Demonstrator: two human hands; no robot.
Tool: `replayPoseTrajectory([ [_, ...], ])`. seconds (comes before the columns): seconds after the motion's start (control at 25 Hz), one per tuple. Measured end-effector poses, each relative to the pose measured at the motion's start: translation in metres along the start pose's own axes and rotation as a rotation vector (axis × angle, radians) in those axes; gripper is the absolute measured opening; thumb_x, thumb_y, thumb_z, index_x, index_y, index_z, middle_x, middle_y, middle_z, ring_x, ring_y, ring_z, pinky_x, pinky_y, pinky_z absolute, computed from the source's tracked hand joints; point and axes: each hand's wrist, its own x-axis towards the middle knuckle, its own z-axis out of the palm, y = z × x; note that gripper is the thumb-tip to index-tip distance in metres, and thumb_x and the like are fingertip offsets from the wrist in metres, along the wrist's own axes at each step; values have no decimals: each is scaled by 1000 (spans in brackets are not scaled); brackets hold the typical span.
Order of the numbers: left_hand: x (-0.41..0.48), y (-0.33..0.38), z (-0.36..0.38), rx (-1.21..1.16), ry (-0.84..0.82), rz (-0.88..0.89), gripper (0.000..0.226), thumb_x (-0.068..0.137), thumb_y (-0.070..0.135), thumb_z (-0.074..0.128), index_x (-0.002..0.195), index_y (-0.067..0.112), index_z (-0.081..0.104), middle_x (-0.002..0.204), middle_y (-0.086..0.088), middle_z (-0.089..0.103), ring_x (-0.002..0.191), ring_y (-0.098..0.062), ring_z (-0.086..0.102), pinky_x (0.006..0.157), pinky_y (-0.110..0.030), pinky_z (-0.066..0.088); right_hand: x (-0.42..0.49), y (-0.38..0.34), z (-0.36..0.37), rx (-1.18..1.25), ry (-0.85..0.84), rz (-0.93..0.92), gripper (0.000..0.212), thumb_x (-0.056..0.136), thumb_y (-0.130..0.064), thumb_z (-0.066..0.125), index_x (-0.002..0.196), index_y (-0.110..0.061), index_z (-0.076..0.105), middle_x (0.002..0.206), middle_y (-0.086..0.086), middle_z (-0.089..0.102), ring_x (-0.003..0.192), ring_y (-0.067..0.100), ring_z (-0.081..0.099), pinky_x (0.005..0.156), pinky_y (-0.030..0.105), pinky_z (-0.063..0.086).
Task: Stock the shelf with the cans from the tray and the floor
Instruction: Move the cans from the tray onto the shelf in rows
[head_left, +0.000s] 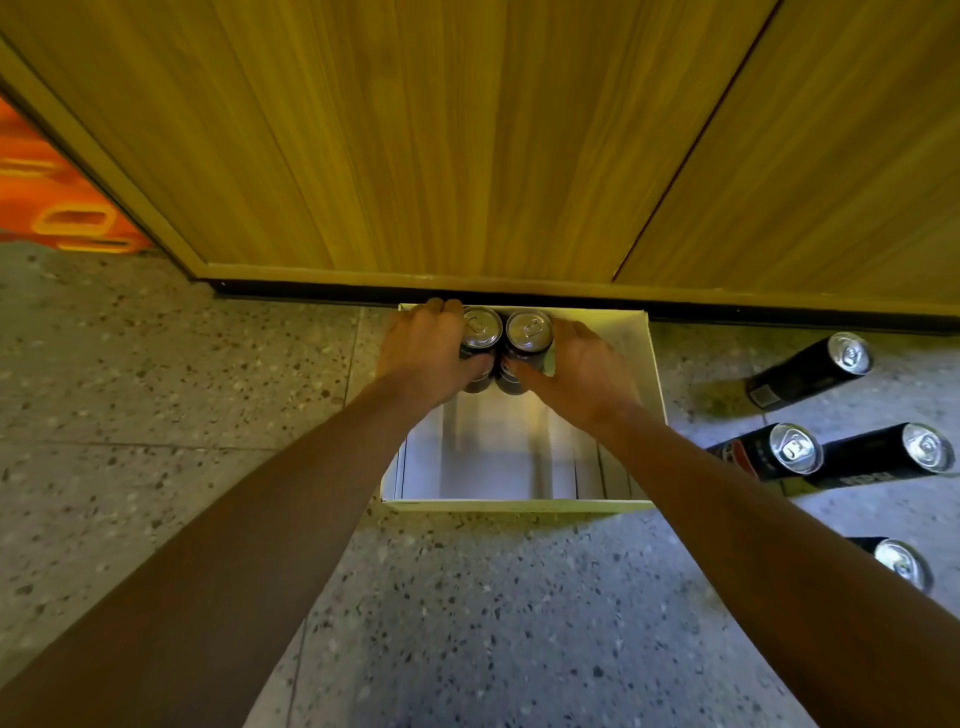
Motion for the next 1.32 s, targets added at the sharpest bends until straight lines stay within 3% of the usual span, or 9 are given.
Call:
replayPoseTrajectory([
  [0.2,1,-2,15,-203,69,-45,54,69,46,79,106,11,62,107,-11,69,98,-31,66,89,-45,51,3,1,18,184,131,45,55,78,-58,70,119,-20,62,113,3,71,98,23,68,80,41,59],
  [0.36,-2,0,13,-340,64,-58,51,62,47,78,100,16,63,101,-3,70,93,-24,67,79,-42,55,0,-3,12,299,163,34,52,76,-57,70,116,-25,63,108,-2,72,95,18,68,78,40,58],
  [0.56,-20,19,-67,-506,59,-23,46,59,42,82,95,20,65,92,5,71,84,-17,67,72,-41,57,-8,-30,-73,339,201,11,48,75,-55,75,105,-20,64,97,-2,71,84,15,67,71,37,57],
  [0.76,-36,62,-263,-604,88,29,47,58,42,83,95,21,66,91,7,71,84,-14,68,73,-41,58,-27,-112,-258,364,231,-54,45,77,-46,79,111,-19,66,100,-2,73,87,12,69,73,33,59],
  [0.96,-46,119,-530,-593,104,98,48,60,39,87,100,21,66,96,7,71,89,-12,66,78,-38,57,-47,-221,-493,353,239,-63,49,76,-48,80,113,-19,65,102,-4,70,89,11,67,73,30,58],
  [1.12,-41,157,-732,-661,141,152,49,54,45,85,95,25,67,93,9,72,90,-12,68,78,-42,58,-56,-306,-674,330,274,-102,50,73,-58,76,109,-25,66,99,-11,71,85,3,67,69,29,59],
  [1.32,-21,195,-911,-630,214,227,52,50,55,80,92,27,66,93,6,73,89,-15,70,80,-43,58,-39,-376,-832,334,336,-112,54,68,-70,68,98,-26,63,90,-10,69,78,7,67,66,39,59],
])
